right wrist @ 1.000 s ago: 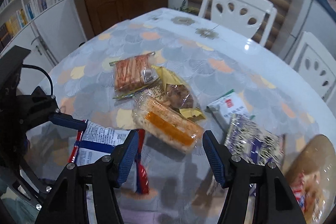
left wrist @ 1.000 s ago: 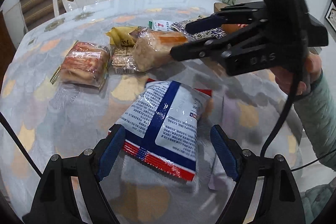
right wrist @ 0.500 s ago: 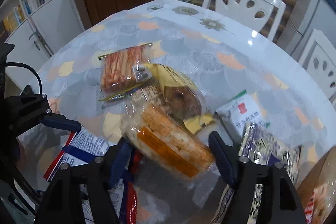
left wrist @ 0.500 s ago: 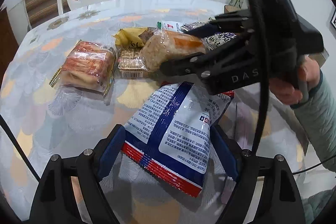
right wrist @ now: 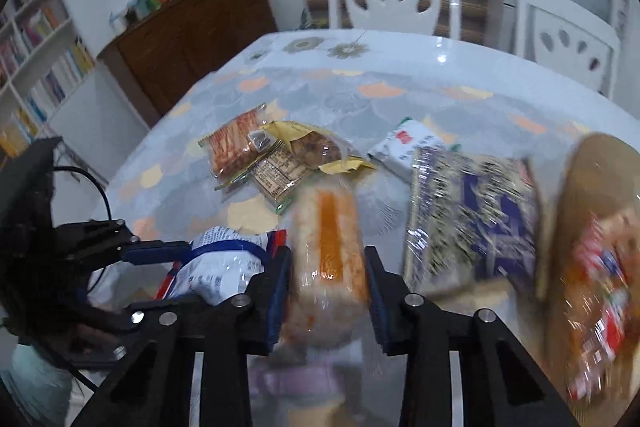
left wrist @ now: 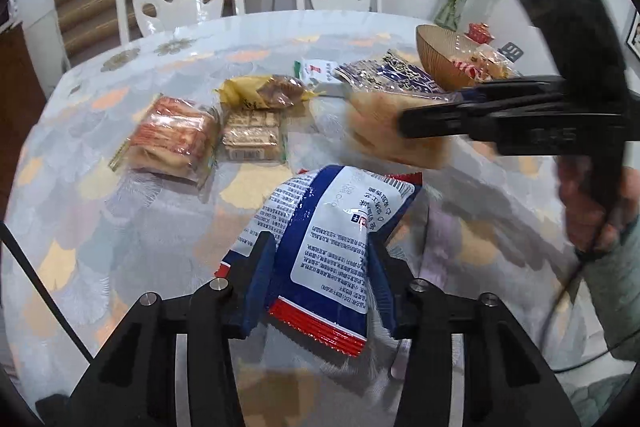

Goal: Organize snacks
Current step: 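Grasp the blue-white biscuit bag with the left tool while the right tool grasps the rice cracker pack, then carry both packs over the amber bowl and open both tools to drop them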

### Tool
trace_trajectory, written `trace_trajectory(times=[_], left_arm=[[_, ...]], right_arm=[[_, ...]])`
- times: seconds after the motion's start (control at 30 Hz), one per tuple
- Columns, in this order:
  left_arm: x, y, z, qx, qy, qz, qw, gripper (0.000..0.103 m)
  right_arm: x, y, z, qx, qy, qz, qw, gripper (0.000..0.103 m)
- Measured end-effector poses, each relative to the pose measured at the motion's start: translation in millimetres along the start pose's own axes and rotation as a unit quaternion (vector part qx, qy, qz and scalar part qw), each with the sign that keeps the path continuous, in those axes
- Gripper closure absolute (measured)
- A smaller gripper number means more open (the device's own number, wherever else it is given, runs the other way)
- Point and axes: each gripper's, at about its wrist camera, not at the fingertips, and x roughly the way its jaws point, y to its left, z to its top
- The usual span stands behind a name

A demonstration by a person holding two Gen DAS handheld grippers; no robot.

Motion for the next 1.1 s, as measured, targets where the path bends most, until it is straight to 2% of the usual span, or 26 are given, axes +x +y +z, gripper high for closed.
trace_trajectory(times=[0.03,0.1,0.13,0.27,0.37,0.47,0.57,0.7,0.73,0.83,0.93,1.1], left_arm=[[-1,0,3,-0.004,-0.004,0.005,1.0,0.032],[-2,2,9,-0.009,-0.015,0.017,0.9997,0.001],[-2,1,12,-0.009,-0.02,0.022,0.9995,0.001],[21,-3,16,0.018,0.033,-0.009,0.9992,0.001],[35,-10,9,0.037,0.052,0.018,0.9978,0.002],[41,-5,6,0.026,0.053,0.019,0.9981,0.003],[39,3,6,0.011,0.043,0.017,0.9989,0.01],[34,8,5,-0.004,0.023,0.0,0.9997,0.033],[33,5,5,-0.001,0.019,0.004,0.9998,0.041],[24,0,8,0.004,0.005,0.016,0.9999,0.053],[13,-6,14,0.0,-0.007,0.013,0.9999,0.054],[-13,-36,29,0.02,-0.032,0.033,0.9987,0.055]], right_arm=[[-8,-2,-2,0.006,-0.004,0.003,1.0,0.071],[-18,-7,-7,0.019,-0.008,0.009,1.0,0.071],[-21,-10,-10,0.024,-0.008,0.004,1.0,0.071],[-18,-21,-21,0.03,0.011,0.016,0.999,0.071],[-18,-20,-27,0.016,0.014,0.013,1.0,0.07],[-7,-17,-29,-0.003,0.033,0.014,0.999,0.07],[10,-15,-30,-0.014,0.055,0.011,0.998,0.07],[34,-18,-39,-0.004,0.085,0.009,0.996,0.07],[33,-18,-41,-0.001,0.08,0.008,0.997,0.07],[19,-18,-48,0.008,0.059,0.003,0.998,0.071],[-4,-19,-50,0.019,0.032,-0.004,0.999,0.071],[-47,-26,-51,0.04,-0.01,-0.024,0.999,0.071]])
